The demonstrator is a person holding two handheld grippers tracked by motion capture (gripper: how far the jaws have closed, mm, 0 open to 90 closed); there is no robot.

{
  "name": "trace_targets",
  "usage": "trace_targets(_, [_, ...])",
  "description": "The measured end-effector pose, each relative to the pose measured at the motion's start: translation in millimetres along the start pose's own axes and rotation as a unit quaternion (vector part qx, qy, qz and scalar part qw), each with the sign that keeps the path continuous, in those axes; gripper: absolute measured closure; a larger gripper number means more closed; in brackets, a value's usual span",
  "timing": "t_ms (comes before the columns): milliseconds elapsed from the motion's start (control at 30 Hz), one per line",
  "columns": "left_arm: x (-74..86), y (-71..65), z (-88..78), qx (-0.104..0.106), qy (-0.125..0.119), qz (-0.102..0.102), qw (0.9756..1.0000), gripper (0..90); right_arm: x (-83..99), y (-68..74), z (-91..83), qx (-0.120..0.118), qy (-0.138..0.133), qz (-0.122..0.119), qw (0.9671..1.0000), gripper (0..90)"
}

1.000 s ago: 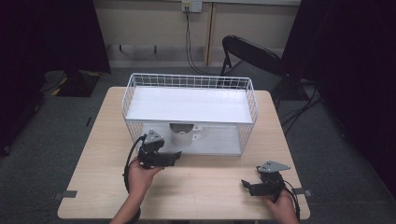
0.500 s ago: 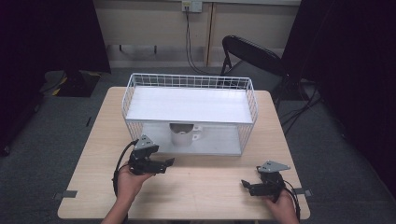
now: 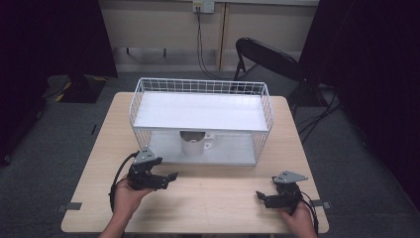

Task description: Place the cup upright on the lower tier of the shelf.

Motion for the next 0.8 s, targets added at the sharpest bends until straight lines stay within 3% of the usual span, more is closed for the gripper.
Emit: trace_targets(800, [16.1,11.8,-31.5,0.008,0.003,0.004,1.0,16.0,0.0,0.0,0.0,0.0,0.0,0.0,1.0,12.9])
Point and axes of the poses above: each handheld gripper's, and its own axes: z roughly forward along the jaws, x roughly out of its underside, y roughly to its left, the point moved 2 cm from there along z, roughly forward along the jaws, and after that the axes turned 10 degrees about -y, right-handed, at the moved point
